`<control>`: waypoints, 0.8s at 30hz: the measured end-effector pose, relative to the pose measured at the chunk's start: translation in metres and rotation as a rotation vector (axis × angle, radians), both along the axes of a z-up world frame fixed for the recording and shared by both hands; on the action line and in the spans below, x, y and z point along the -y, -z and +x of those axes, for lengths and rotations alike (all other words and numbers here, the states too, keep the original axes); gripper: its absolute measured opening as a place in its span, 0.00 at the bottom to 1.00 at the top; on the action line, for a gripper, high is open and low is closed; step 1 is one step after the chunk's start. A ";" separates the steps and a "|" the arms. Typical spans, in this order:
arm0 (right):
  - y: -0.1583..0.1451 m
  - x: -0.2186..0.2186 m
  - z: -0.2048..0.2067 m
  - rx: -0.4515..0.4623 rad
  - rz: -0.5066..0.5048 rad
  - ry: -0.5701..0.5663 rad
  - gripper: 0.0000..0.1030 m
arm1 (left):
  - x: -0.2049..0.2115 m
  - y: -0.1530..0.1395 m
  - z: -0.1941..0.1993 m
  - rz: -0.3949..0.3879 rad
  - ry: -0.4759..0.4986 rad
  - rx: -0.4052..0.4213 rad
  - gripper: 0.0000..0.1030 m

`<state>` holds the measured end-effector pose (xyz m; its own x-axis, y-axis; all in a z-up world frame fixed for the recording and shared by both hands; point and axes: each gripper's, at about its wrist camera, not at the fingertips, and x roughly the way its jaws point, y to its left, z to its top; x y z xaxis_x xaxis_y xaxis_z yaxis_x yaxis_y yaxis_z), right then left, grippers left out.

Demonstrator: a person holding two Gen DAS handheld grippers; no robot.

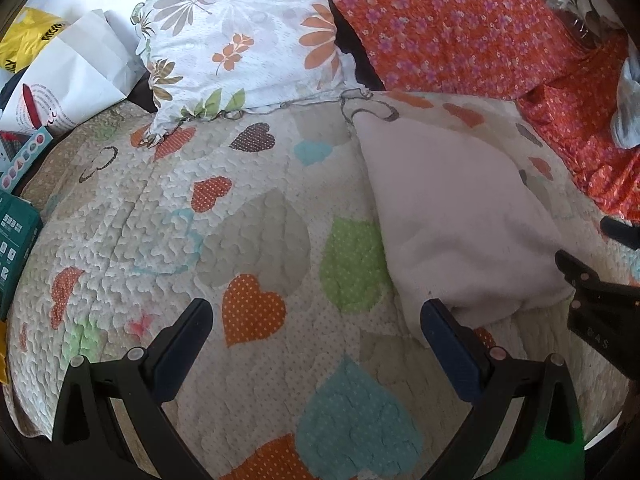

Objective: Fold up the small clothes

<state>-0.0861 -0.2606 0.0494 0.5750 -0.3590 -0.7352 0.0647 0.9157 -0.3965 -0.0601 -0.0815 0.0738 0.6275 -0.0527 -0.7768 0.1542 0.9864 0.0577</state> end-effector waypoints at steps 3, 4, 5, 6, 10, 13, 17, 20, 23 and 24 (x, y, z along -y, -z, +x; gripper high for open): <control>0.002 -0.002 0.000 0.001 -0.077 0.020 0.72 | 0.001 0.002 -0.002 0.008 0.006 0.000 1.00; 0.003 -0.004 0.000 0.000 -0.113 0.025 0.73 | 0.002 0.002 -0.002 0.011 0.008 -0.001 1.00; 0.004 -0.005 -0.001 -0.002 -0.136 0.027 0.74 | 0.002 0.003 -0.003 0.014 0.009 -0.001 1.00; 0.006 -0.006 -0.001 -0.005 -0.155 0.025 0.75 | 0.003 0.004 -0.003 0.019 0.011 -0.004 1.00; 0.011 -0.007 -0.001 -0.038 -0.149 0.006 0.75 | 0.006 0.008 -0.004 0.033 0.017 -0.012 1.00; 0.012 -0.007 -0.001 -0.049 -0.132 -0.003 0.75 | 0.007 0.009 -0.005 0.046 0.015 -0.005 1.00; 0.010 -0.007 -0.003 -0.036 -0.114 0.000 0.75 | 0.008 0.005 -0.009 0.070 0.006 0.025 1.00; 0.010 -0.007 -0.002 -0.032 -0.107 -0.002 0.75 | 0.008 0.002 -0.011 0.078 0.003 0.044 1.00; 0.010 -0.009 -0.002 -0.028 -0.103 -0.005 0.75 | 0.006 0.000 -0.011 0.076 -0.004 0.047 1.00; 0.009 -0.009 -0.002 -0.026 -0.099 -0.006 0.75 | 0.005 0.000 -0.010 0.076 -0.008 0.046 1.00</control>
<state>-0.0880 -0.2512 0.0401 0.5586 -0.4270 -0.7111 0.0474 0.8724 -0.4866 -0.0705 -0.0870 0.0735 0.6624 0.0106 -0.7490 0.1422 0.9799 0.1397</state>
